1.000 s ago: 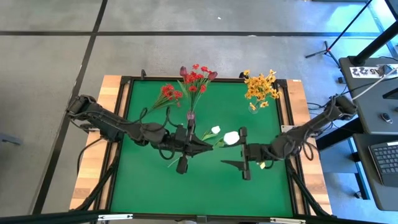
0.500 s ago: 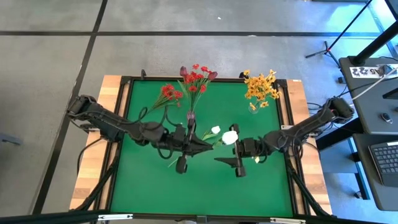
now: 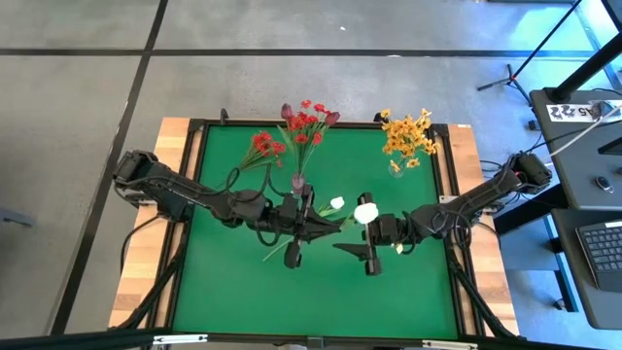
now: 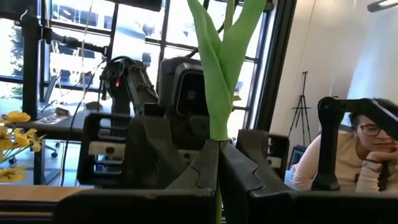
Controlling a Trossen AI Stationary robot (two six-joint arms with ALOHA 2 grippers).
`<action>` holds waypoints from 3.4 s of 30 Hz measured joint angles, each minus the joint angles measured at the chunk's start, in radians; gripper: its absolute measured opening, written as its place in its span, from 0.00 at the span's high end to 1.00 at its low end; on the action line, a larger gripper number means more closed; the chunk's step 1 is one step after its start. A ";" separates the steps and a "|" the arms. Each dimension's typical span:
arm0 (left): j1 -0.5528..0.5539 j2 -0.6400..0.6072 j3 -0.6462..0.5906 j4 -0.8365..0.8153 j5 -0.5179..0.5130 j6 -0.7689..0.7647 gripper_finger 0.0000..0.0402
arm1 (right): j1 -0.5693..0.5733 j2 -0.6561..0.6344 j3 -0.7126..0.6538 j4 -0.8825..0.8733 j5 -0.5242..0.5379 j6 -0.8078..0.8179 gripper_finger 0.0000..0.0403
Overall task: Sort flowers into vase by color
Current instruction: Put the bottom white tulip into the transparent vase
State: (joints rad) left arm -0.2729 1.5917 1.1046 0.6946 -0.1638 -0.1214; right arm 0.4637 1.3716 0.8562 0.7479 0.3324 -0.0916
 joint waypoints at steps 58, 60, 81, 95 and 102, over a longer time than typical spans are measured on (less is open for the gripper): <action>-0.096 -0.017 0.000 -0.095 -0.275 0.182 0.64 | 0.291 -0.440 0.000 -0.924 0.920 0.148 1.00; -0.100 -0.034 0.000 -0.163 -0.285 0.176 0.64 | 0.298 -0.471 0.000 -1.022 0.946 0.213 1.00; -0.056 -0.064 0.000 -0.326 -0.169 0.049 0.79 | 0.295 -0.604 0.173 -1.317 1.151 0.253 1.00; -0.055 -0.063 0.000 -0.364 -0.155 0.044 0.92 | 0.273 -0.615 0.364 -1.318 1.239 0.003 1.00; -0.055 -0.063 0.000 -0.366 -0.155 0.044 0.96 | 0.112 -0.615 0.356 -1.344 1.229 -0.010 1.00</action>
State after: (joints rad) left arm -0.3275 1.5291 1.1046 0.3283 -0.3191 -0.0772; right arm 0.5758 0.7563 1.2126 -0.5964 1.5618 -0.1016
